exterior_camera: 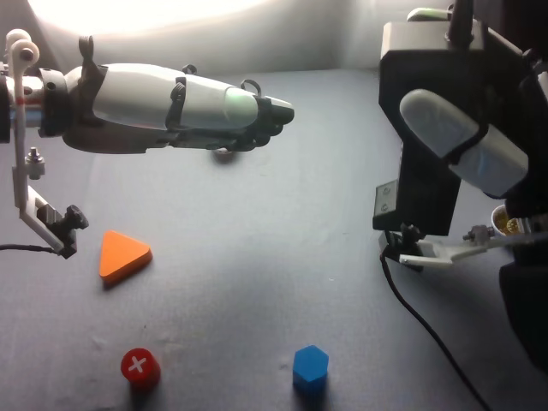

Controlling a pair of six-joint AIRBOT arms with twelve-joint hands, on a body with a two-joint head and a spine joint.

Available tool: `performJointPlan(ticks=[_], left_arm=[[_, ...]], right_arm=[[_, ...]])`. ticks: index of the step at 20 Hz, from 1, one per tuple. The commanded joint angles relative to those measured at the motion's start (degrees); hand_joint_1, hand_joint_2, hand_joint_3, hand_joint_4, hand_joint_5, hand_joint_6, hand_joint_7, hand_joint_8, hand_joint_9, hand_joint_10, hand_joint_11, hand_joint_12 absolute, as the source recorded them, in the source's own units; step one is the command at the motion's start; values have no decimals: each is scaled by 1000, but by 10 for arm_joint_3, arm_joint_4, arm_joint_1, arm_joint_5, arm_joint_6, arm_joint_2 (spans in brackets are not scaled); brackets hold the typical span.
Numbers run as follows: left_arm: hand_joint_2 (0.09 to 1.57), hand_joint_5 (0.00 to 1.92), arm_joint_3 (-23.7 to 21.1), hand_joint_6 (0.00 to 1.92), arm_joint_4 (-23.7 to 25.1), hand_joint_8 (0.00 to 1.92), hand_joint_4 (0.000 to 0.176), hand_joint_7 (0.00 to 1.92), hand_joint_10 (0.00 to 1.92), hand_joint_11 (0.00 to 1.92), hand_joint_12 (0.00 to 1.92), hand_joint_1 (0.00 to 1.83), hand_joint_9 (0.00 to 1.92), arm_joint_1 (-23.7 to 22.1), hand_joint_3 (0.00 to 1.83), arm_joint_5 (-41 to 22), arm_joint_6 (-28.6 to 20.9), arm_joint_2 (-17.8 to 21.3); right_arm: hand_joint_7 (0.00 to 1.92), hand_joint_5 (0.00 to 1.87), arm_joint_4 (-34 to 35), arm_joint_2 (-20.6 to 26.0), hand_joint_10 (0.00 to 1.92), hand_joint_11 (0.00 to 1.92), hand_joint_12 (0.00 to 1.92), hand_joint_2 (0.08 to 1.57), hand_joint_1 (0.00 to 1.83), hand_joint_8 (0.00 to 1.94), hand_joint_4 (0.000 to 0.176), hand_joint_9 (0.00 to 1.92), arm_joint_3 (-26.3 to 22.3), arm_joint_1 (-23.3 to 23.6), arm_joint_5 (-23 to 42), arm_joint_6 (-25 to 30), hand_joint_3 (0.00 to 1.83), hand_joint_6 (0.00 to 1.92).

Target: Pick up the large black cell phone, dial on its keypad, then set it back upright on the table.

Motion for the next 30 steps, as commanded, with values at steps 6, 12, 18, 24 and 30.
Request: performJointPlan(ticks=[6,12,18,24,30], left_arm=[[1233,71,-8,5,-41,0,0,58,0,18,14,0,58,-22,0,-27,-3,1],[1233,62,-11,0,-33,3,0,63,8,29,23,0,72,-25,0,-26,-3,4],[1225,83,-11,11,-30,5,0,59,4,59,47,0,61,-29,0,-28,10,5],[1225,120,-11,4,-30,8,0,131,4,0,383,0,133,-33,0,-29,18,3],[1229,135,-11,7,-31,6,0,141,6,0,387,0,118,-34,0,-29,21,2]], right_arm=[[846,1026,-8,0,1180,916,1506,1108,1489,1144,0,880,11,-7,70,13,0,635],[874,1034,-6,-6,1199,919,1504,1105,1490,1105,0,878,19,-8,70,20,0,621],[835,1010,-5,-10,1232,957,1456,1110,1489,1163,0,861,20,-15,70,21,0,638],[898,979,-1,-13,1164,994,1368,1101,1469,1069,0,926,27,-24,70,22,0,715],[986,1012,0,-13,1248,942,1186,1098,1384,991,0,952,27,-32,70,22,0,727]])
